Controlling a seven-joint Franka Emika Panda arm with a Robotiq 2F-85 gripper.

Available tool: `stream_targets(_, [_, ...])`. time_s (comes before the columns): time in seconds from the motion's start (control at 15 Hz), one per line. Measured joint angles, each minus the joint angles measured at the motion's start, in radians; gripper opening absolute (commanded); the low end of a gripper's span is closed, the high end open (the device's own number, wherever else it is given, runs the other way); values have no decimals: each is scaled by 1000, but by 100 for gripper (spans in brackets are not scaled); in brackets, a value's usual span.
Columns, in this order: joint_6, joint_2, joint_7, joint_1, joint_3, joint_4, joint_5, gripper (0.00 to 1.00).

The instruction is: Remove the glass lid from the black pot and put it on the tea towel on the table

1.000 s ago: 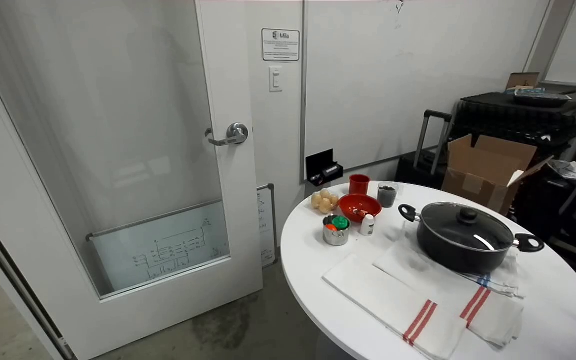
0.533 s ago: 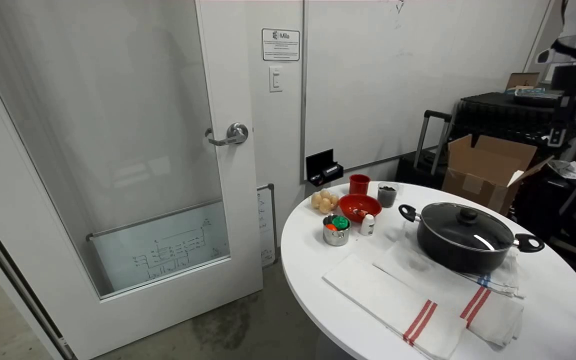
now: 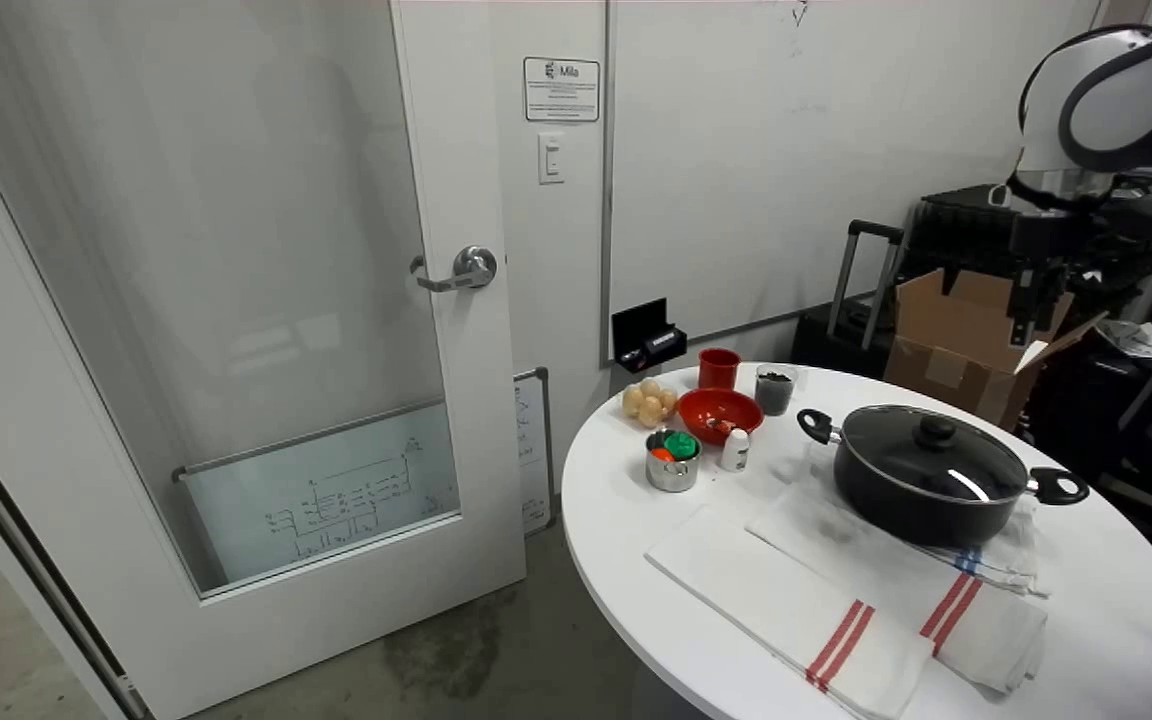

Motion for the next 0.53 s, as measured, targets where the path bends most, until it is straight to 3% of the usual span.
stream_targets(0.53, [125,218,0,-23,53,84,3,100])
